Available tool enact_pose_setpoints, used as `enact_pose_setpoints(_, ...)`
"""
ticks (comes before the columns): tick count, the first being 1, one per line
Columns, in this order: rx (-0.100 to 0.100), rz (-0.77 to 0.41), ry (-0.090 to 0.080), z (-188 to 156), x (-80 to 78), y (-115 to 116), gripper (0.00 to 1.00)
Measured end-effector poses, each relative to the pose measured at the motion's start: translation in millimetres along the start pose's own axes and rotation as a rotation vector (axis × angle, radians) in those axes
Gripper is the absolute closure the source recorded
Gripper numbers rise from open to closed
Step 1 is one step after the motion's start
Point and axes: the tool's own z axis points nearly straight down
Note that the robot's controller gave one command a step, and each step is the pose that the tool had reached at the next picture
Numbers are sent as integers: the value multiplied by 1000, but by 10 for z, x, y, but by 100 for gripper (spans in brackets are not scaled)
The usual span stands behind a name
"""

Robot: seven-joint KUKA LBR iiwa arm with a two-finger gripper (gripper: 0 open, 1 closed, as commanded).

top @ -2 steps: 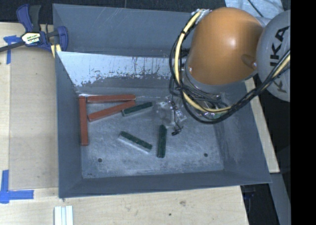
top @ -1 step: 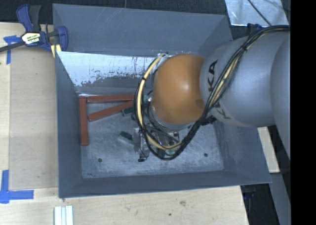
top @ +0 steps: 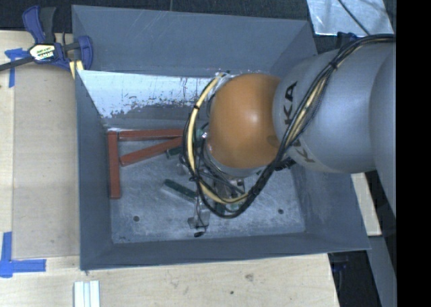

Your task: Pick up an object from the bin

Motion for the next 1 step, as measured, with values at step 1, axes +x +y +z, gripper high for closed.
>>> enact_pose_setpoints(1,1,158,4,984,-144,-346,0)
